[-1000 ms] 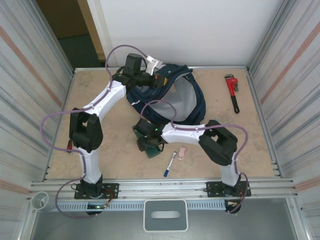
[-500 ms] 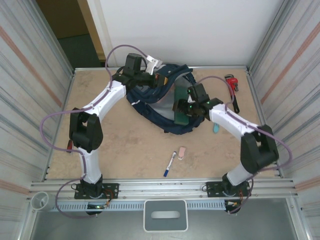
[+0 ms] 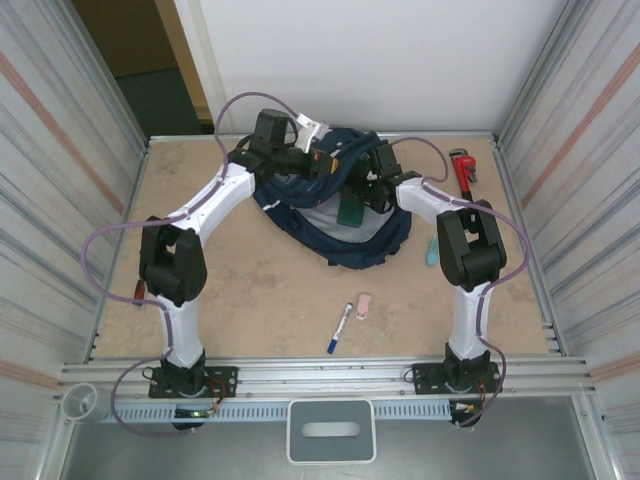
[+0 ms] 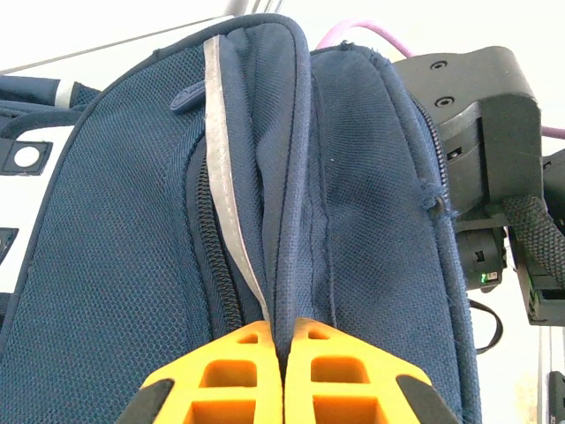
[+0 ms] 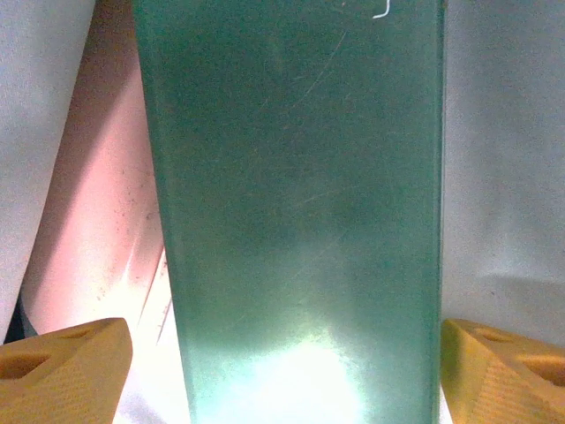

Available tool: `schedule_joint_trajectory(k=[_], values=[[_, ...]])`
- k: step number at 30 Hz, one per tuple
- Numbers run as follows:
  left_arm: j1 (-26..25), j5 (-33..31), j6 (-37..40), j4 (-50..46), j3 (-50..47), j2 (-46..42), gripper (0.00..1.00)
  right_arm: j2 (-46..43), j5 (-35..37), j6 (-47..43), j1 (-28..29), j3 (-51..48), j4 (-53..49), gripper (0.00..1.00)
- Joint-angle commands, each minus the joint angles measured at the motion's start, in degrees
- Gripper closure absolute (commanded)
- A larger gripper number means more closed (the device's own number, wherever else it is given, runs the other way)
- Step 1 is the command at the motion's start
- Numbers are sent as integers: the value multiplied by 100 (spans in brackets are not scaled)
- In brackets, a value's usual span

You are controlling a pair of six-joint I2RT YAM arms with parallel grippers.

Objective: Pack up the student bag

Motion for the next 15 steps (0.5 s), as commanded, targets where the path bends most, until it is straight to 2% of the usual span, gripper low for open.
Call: schedule_joint_trajectory(k=[1, 5, 7, 12, 15], values=[[-81, 192, 85, 438, 2, -362, 99, -212, -206, 234, -40, -320, 327, 17], [-107, 193, 101, 430, -4, -331, 99, -54, -349, 442, -13, -316, 622, 50], [-113, 180, 107, 422, -33, -340, 98, 47, -354, 574, 7, -207, 699, 61], [-125, 175, 108, 454, -108, -375, 99, 382, -142, 903, 109, 260, 713, 66], [-141, 175, 84, 474, -122, -366, 99, 712, -339, 1067, 127, 608, 821, 63]])
